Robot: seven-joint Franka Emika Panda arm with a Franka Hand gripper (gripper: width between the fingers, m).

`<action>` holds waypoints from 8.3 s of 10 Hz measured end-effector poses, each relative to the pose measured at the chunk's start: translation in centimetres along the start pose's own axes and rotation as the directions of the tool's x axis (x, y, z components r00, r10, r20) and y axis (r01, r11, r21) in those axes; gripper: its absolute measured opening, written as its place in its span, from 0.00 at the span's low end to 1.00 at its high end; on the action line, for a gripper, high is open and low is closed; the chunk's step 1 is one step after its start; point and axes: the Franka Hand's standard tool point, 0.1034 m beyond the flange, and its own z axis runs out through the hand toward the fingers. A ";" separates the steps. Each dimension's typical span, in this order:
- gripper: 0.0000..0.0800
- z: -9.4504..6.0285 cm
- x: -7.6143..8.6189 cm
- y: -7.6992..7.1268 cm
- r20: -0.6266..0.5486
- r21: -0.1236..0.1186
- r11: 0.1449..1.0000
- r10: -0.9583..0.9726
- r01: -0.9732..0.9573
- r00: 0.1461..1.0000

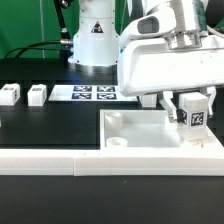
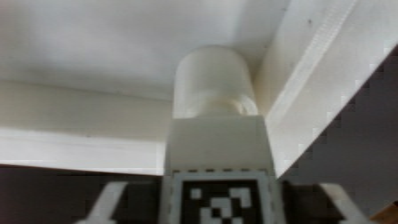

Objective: Assemble square table

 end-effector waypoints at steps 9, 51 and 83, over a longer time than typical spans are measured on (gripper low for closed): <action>0.81 0.0 0.0 0.0 0.002 0.001 1.000 0.000 0.000 1.000; 0.79 -1.6 1.8 -1.8 0.207 -0.469 0.076 0.978 -0.880 -0.026; 0.74 0.0 0.7 -1.5 0.182 -0.410 -0.044 0.975 -0.911 -0.130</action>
Offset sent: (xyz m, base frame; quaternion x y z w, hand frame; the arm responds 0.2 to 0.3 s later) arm 0.0000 0.0000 0.0000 0.0000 0.0000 0.0000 1.0000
